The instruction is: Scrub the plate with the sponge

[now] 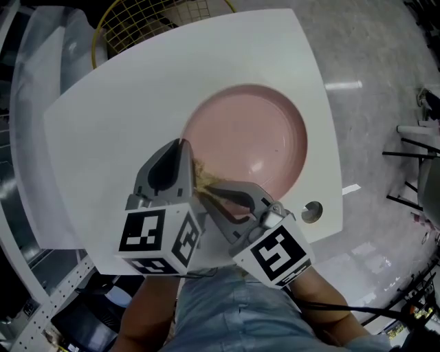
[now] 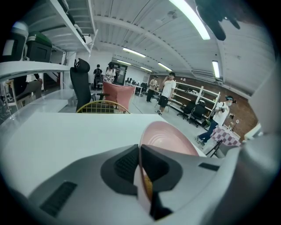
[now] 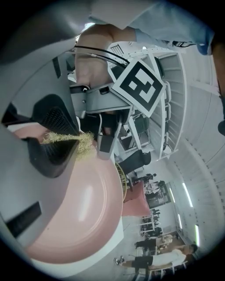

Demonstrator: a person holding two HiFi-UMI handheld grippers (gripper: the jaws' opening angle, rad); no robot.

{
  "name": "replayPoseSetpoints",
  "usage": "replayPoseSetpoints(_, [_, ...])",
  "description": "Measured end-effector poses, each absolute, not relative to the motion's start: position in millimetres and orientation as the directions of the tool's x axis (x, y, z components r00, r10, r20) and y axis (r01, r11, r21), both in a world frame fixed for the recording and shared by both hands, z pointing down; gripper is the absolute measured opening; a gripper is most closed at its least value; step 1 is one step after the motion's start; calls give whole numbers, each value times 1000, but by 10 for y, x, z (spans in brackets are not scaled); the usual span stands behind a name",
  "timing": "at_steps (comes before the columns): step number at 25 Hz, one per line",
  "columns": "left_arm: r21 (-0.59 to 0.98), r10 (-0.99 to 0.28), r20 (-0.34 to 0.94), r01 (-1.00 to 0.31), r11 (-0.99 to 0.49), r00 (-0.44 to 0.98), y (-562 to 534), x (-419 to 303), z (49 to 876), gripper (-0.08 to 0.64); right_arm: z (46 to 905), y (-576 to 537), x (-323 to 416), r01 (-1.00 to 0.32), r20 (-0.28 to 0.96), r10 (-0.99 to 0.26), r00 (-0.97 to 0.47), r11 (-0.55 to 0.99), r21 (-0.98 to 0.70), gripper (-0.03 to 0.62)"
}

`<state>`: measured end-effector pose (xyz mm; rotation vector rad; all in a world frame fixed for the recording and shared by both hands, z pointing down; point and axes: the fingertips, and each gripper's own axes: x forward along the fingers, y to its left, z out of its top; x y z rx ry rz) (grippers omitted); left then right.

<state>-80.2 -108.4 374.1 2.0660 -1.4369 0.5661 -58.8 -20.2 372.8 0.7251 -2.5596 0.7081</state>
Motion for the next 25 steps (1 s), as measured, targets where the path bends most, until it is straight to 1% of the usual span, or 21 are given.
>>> replayPoseSetpoints(6, [195,-706,626,-943,-269,331,-1049,-825,3743,23,3793,-69,-547,-545,491,-337,-803,748,-378,34])
replayPoseSetpoints(14, [174,-716,627,-951,-256,308,-1056,-860,3711,23,3934,112,-344,-553,560,-294,-775,744,-375,34])
replayPoseSetpoints(19, [164,-716,630,-952,-257,302,-1033,-884,3704,23,3993,132,-207,-590,607,-307,-734,731,-343,34])
replayPoseSetpoints(25, [152,-721,624,-952,-266,302,-1028,-892,3660,23,4030,72,18,-662,658,-359,-662,691,-289,34])
